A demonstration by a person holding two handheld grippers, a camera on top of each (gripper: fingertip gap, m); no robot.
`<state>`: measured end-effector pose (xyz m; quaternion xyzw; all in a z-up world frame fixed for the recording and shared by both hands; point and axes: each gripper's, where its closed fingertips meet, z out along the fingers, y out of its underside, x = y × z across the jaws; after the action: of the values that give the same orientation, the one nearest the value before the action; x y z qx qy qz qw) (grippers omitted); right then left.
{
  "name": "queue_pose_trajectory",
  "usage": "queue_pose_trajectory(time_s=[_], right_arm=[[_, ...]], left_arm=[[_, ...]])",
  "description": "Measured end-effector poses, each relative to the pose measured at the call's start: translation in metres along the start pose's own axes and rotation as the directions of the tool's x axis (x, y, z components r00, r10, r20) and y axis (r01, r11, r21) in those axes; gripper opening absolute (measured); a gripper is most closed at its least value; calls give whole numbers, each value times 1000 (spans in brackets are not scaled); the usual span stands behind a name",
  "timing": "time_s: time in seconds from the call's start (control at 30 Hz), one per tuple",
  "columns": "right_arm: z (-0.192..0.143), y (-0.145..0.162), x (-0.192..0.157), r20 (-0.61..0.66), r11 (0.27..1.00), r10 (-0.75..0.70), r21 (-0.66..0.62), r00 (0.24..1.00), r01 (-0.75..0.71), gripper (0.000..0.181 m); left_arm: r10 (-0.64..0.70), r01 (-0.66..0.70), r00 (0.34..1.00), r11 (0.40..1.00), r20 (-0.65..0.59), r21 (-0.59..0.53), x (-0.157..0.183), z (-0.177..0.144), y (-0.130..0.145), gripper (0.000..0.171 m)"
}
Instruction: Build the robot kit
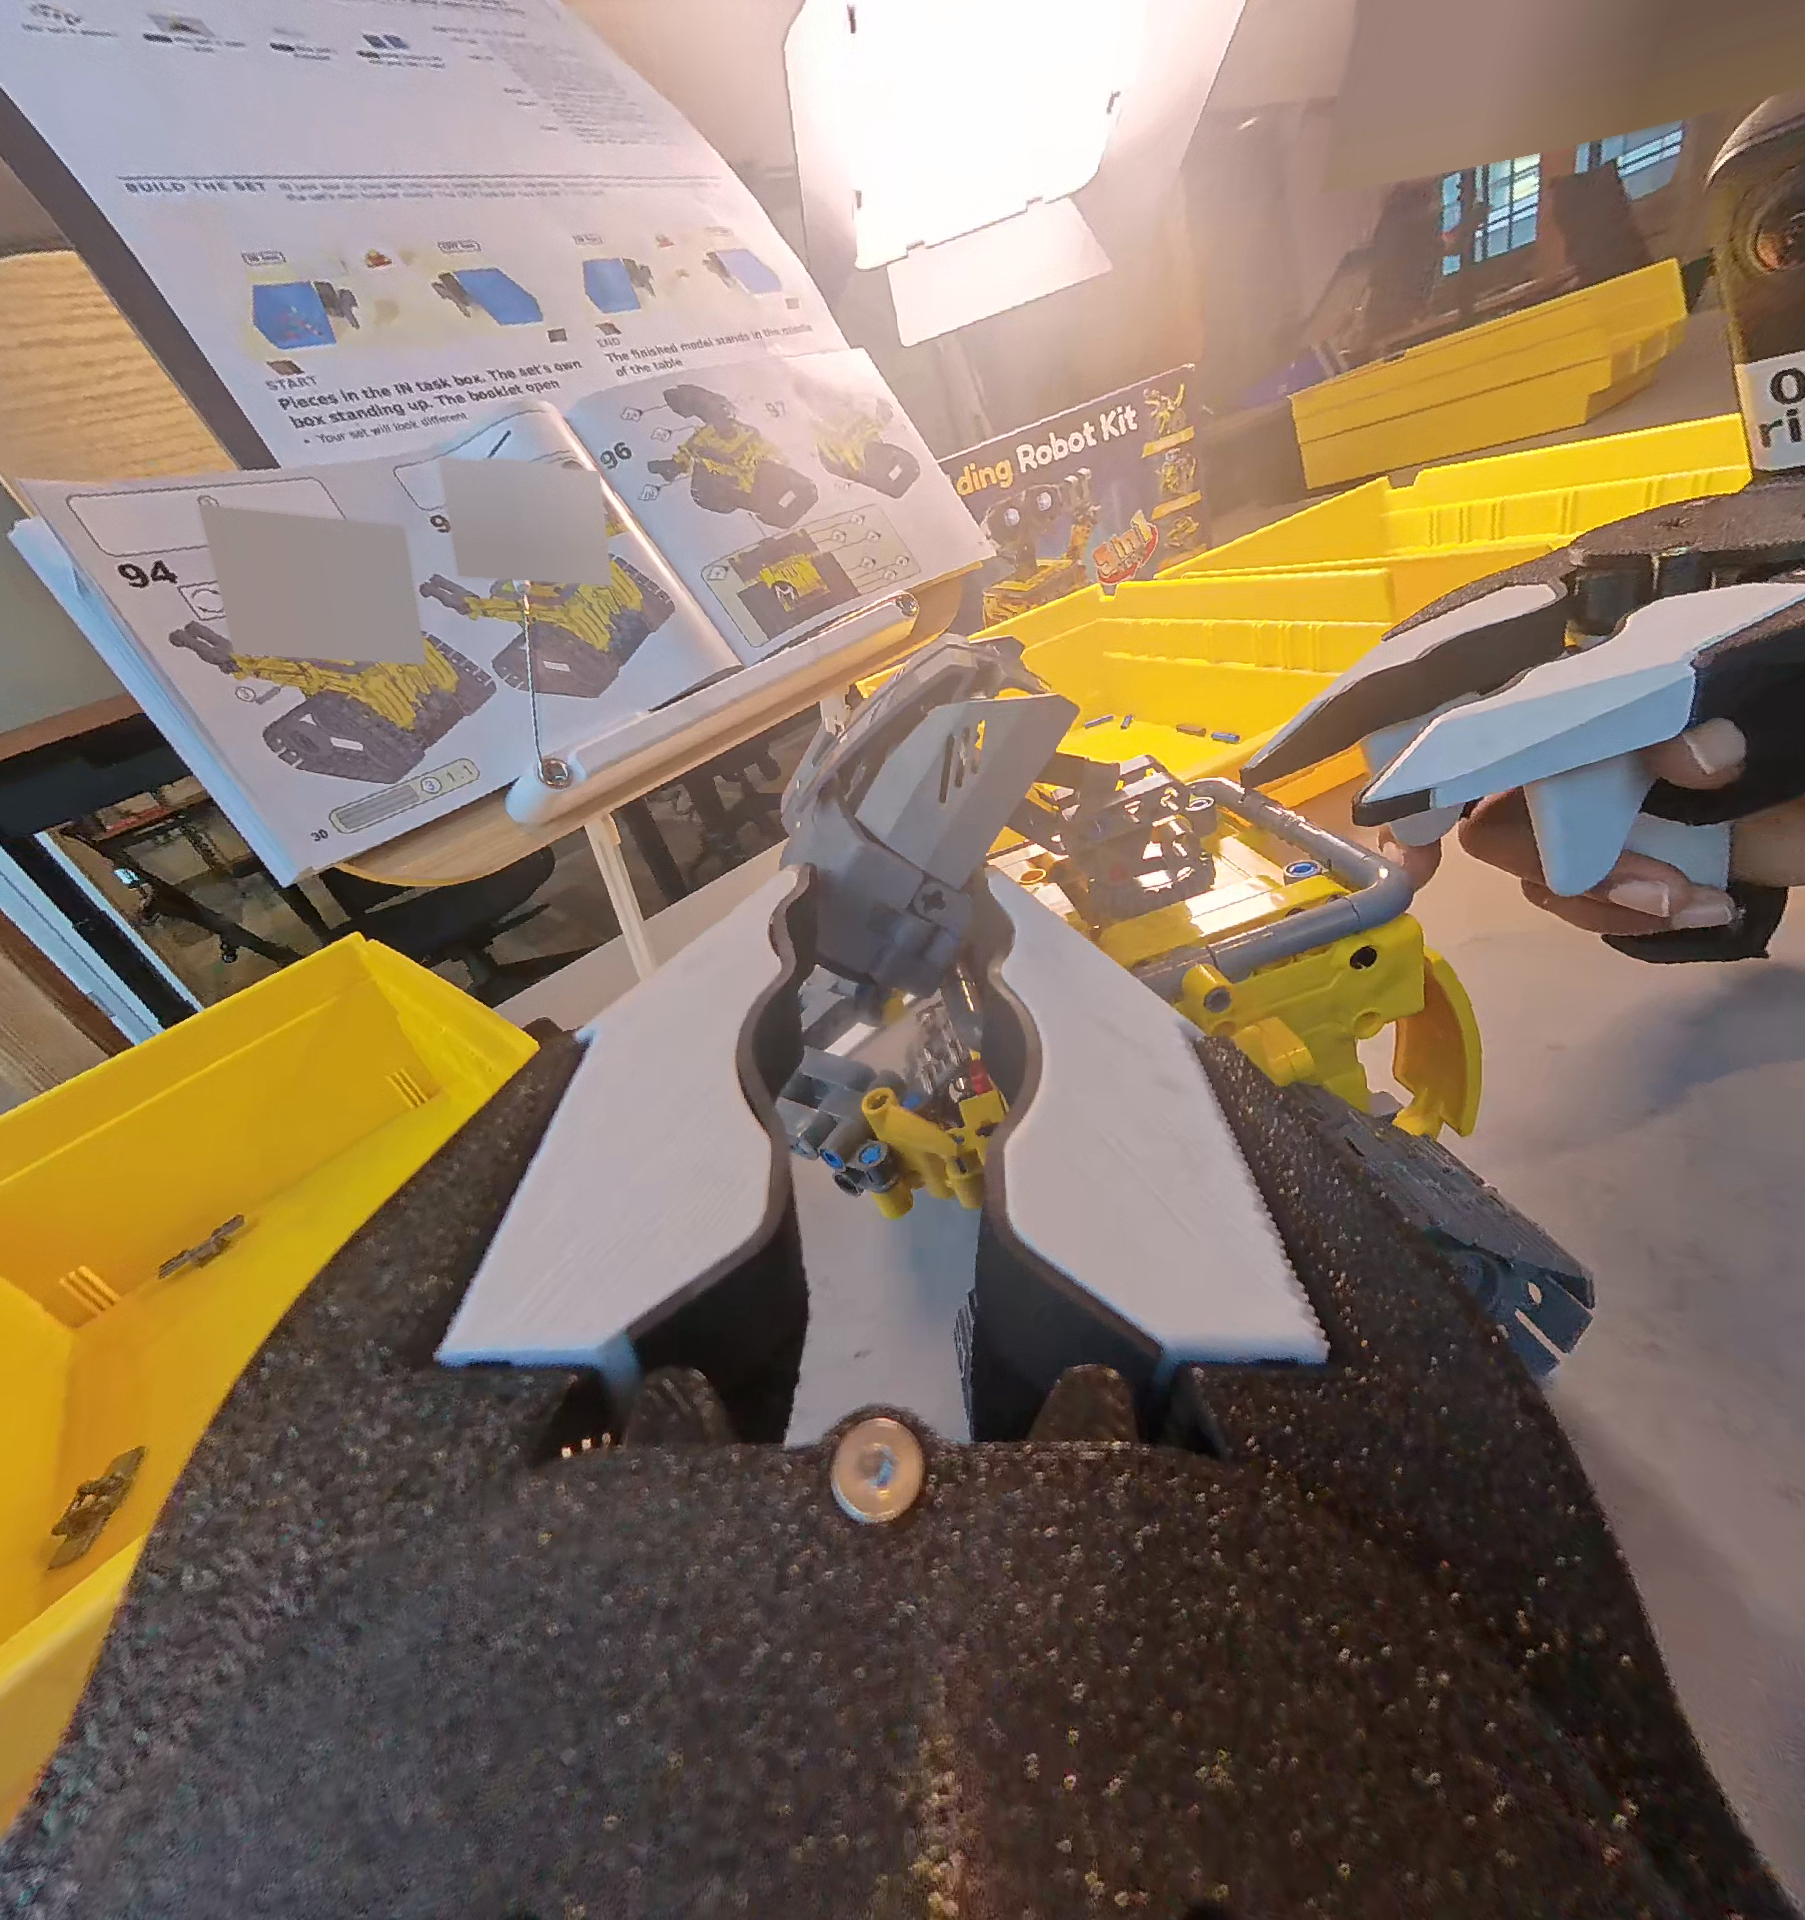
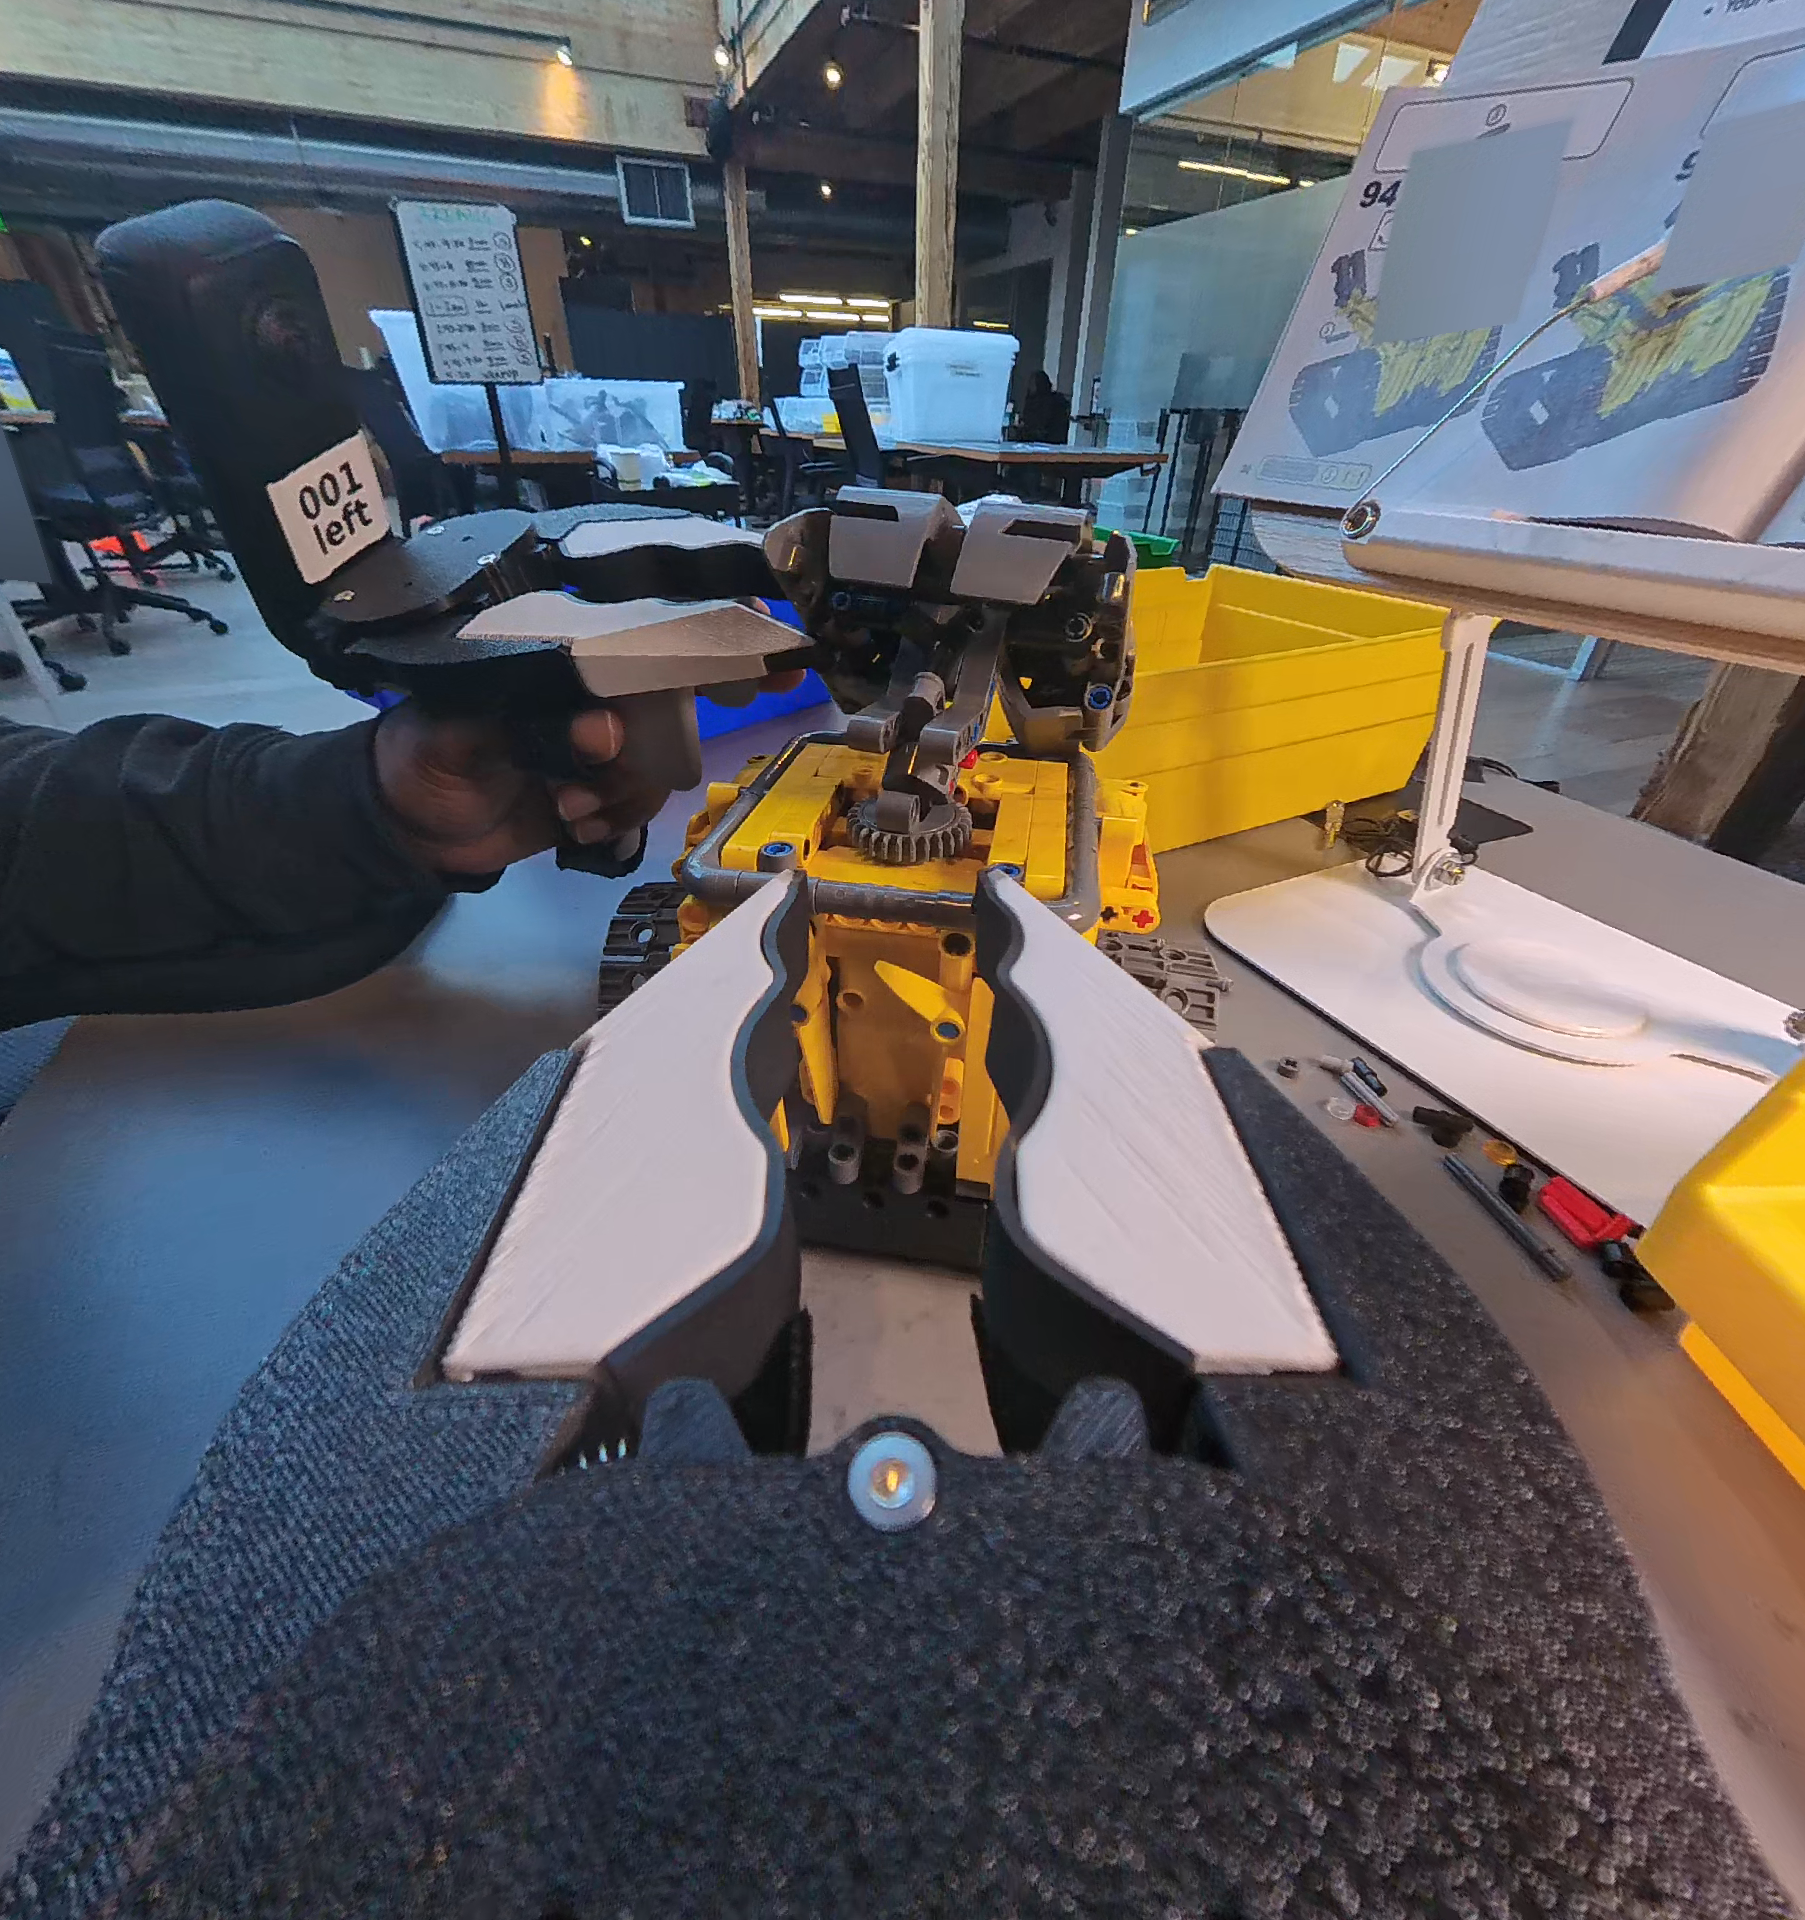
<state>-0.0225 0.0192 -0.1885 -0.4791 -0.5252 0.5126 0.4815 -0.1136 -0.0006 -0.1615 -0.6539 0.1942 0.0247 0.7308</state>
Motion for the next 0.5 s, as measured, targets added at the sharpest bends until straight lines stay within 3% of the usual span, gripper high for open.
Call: queue_pose_trajectory(time_s=[0.5], right_arm=[[-1, 0, 1, -2, 1000, 7, 5, 1000, -7, 31]], left_arm=[[45, -45, 999, 999, -1, 7, 4, -2, -5, 26]])
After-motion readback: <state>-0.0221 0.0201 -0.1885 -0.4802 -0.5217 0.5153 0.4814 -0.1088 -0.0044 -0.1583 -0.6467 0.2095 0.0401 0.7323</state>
